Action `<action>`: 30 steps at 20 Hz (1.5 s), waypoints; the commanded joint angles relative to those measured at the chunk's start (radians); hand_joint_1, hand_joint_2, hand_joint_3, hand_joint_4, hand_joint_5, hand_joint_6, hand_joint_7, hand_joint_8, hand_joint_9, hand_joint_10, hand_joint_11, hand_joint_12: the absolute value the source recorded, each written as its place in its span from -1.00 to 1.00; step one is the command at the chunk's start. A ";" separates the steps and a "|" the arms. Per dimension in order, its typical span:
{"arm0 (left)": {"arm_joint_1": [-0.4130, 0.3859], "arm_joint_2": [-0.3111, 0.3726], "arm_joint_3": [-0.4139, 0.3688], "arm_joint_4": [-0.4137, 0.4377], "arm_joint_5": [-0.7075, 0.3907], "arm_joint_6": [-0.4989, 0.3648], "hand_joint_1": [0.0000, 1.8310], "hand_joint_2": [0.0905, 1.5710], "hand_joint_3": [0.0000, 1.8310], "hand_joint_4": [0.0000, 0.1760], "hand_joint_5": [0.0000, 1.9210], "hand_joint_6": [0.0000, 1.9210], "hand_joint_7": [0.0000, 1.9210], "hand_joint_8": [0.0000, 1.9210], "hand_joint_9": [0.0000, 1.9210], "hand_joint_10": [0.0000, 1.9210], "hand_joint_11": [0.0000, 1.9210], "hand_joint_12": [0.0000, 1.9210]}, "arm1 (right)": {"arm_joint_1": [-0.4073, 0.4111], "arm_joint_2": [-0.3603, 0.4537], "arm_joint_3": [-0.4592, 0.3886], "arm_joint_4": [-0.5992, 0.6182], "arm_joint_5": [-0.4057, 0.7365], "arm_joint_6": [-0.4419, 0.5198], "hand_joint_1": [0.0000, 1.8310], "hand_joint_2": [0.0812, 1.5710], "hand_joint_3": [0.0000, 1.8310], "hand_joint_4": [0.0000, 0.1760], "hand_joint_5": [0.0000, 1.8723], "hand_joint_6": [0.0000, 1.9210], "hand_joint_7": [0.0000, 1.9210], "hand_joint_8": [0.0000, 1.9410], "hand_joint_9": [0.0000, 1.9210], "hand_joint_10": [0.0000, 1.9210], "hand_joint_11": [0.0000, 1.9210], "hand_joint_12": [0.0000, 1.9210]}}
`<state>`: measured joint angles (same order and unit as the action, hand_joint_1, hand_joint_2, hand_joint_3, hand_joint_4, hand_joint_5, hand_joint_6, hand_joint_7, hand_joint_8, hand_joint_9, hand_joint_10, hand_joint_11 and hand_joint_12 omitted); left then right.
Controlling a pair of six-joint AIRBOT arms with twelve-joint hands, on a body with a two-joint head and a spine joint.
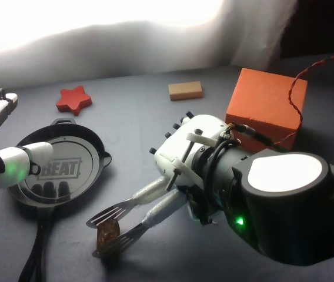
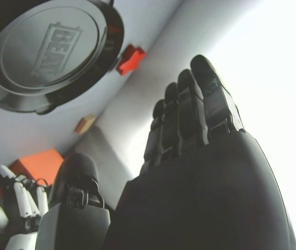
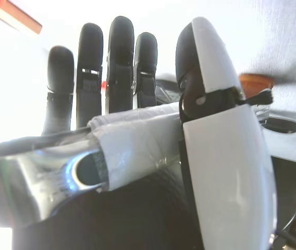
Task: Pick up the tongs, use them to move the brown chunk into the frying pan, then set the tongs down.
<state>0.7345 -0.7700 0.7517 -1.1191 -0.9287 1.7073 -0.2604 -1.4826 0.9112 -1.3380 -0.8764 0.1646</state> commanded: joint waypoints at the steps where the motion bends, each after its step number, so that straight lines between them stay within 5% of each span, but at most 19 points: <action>1: -0.002 0.005 0.002 0.045 -0.092 -0.001 -1.00 0.59 -1.00 -1.00 -0.97 -1.00 -0.88 -1.00 -0.85 -1.00 -1.00 -0.36 | 0.003 0.001 0.003 -0.075 -0.003 0.001 0.16 0.43 -1.00 -1.00 -0.24 -0.62 -0.06 -0.99 -0.44 -0.21 -0.84 0.67; 5: 0.001 0.004 0.003 0.043 -0.092 -0.001 -1.00 0.60 -1.00 -1.00 -0.95 -1.00 -0.86 -1.00 -0.84 -1.00 -1.00 -0.19 | -0.002 -0.004 0.018 -0.078 0.001 0.001 0.12 0.47 -1.00 -1.00 -0.12 -0.63 0.03 -0.96 -0.35 -0.24 -0.75 0.63; 6: 0.001 0.003 0.003 0.043 -0.092 -0.001 -1.00 0.59 -1.00 -1.00 -0.97 -1.00 -0.88 -1.00 -0.85 -1.00 -1.00 -0.23 | -0.002 -0.004 0.019 -0.079 0.002 0.001 0.19 0.49 -0.97 -1.00 -0.14 0.11 0.07 -0.95 -0.32 -0.22 -0.72 0.68; 7: 0.001 0.003 0.003 0.043 -0.092 -0.001 -1.00 0.60 -1.00 -1.00 -0.99 -1.00 -0.90 -1.00 -0.87 -1.00 -1.00 -0.28 | -0.002 -0.004 0.019 -0.079 0.002 0.001 0.19 0.51 -0.98 -1.00 -0.16 0.28 0.12 -0.93 -0.27 -0.21 -0.68 0.68; 10: 0.004 0.002 0.002 0.043 -0.092 -0.001 -1.00 0.58 -1.00 -1.00 -0.99 -1.00 -0.89 -1.00 -0.86 -1.00 -1.00 -0.29 | 0.002 -0.005 0.019 -0.079 0.003 -0.005 0.21 0.50 -1.00 -1.00 -0.12 0.27 0.17 -0.92 -0.18 -0.23 -0.58 0.63; 11: 0.004 0.002 0.002 0.043 -0.092 -0.001 -1.00 0.57 -1.00 -1.00 -0.96 -0.99 -0.86 -0.99 -0.83 -0.99 -1.00 -0.18 | 0.003 -0.005 0.019 -0.079 0.003 -0.006 0.30 0.43 -1.00 -1.00 -0.02 0.22 0.05 -0.23 -0.09 -0.29 -0.51 0.60; 12: 0.004 0.002 0.002 0.043 -0.092 -0.001 -1.00 0.59 -1.00 -1.00 -0.96 -1.00 -0.86 -1.00 -0.83 -0.99 -1.00 -0.15 | 0.004 -0.005 0.019 -0.079 0.005 -0.011 0.33 0.41 -1.00 -1.00 0.00 0.21 0.06 -0.11 0.03 -0.36 -0.38 0.52; 13: 0.004 0.002 0.002 0.043 -0.092 -0.001 -1.00 0.59 -1.00 -1.00 -0.96 -1.00 -0.87 -1.00 -0.84 -1.00 -1.00 -0.21 | 0.004 -0.005 0.019 -0.079 0.005 -0.014 0.35 0.37 -1.00 -1.00 0.06 0.12 0.15 -0.24 0.15 -0.41 -0.26 0.44; 17: 0.003 0.003 0.001 0.043 -0.092 -0.003 -1.00 0.60 -1.00 -1.00 -0.98 -1.00 -0.87 -1.00 -0.85 -1.00 -1.00 -0.24 | 0.005 -0.005 0.019 -0.079 0.008 -0.024 0.35 0.35 -1.00 -0.91 0.06 0.09 0.16 -0.23 0.26 -0.49 -0.19 0.46; 18: 0.003 0.003 0.001 0.043 -0.092 -0.004 -1.00 0.60 -1.00 -1.00 -0.95 -0.99 -0.86 -0.99 -0.83 -0.99 -1.00 -0.25 | 0.006 -0.005 0.019 -0.079 0.008 -0.026 0.50 0.35 -1.00 -1.00 0.01 0.12 0.11 -0.24 0.03 0.15 -0.22 0.51; 24: 0.003 0.003 -0.001 0.043 -0.092 -0.005 -1.00 0.61 -1.00 -1.00 -0.98 -1.00 -0.89 -1.00 -0.86 -1.00 -1.00 -0.37 | 0.009 -0.005 0.019 -0.079 0.009 -0.036 0.51 0.34 -1.00 -1.00 0.03 0.11 0.15 -0.30 0.04 0.14 -0.19 0.49; 26: 0.002 0.003 -0.001 0.043 -0.092 -0.005 -1.00 0.60 -1.00 -1.00 -0.93 -0.99 -0.86 -1.00 -0.84 -0.99 -1.00 -0.33 | 0.009 -0.004 0.019 -0.079 0.009 -0.038 0.36 0.36 -1.00 -1.00 0.05 0.12 0.14 -0.21 0.17 -0.21 -0.18 0.49; 27: 0.002 0.003 -0.001 0.043 -0.092 -0.005 -1.00 0.60 -1.00 -1.00 -0.94 -0.99 -0.87 -1.00 -0.84 -1.00 -1.00 -0.35 | 0.009 -0.003 0.019 -0.079 0.009 -0.039 0.48 0.35 -1.00 -1.00 0.02 0.13 0.12 -0.25 0.06 0.09 -0.20 0.50; 28: 0.002 0.003 -0.001 0.043 -0.092 -0.005 -1.00 0.60 -1.00 -1.00 -0.94 -1.00 -0.87 -1.00 -0.84 -1.00 -1.00 -0.32 | 0.009 -0.003 0.019 -0.079 0.009 -0.041 0.50 0.35 -1.00 -1.00 0.01 0.13 0.12 -0.26 0.03 0.16 -0.20 0.50; 29: 0.002 0.003 -0.001 0.043 -0.092 -0.005 -1.00 0.60 -1.00 -1.00 -0.97 -1.00 -0.88 -1.00 -0.85 -1.00 -1.00 -0.35 | 0.009 -0.002 0.019 -0.079 0.009 -0.044 0.38 0.36 -1.00 -1.00 0.04 0.13 0.13 -0.20 0.10 -0.08 -0.22 0.51; 30: 0.002 0.003 -0.001 0.043 -0.092 -0.005 -1.00 0.60 -1.00 -1.00 -0.96 -0.99 -0.87 -1.00 -0.85 -1.00 -1.00 -0.35 | 0.009 -0.001 0.019 -0.079 0.009 -0.044 0.48 0.36 -1.00 -1.00 0.01 0.14 0.11 -0.24 0.03 0.14 -0.24 0.53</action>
<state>0.7406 -0.7712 0.7475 -1.1217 -0.9287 1.7046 -0.2642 -1.4887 0.9291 -1.3464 -0.8639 0.1303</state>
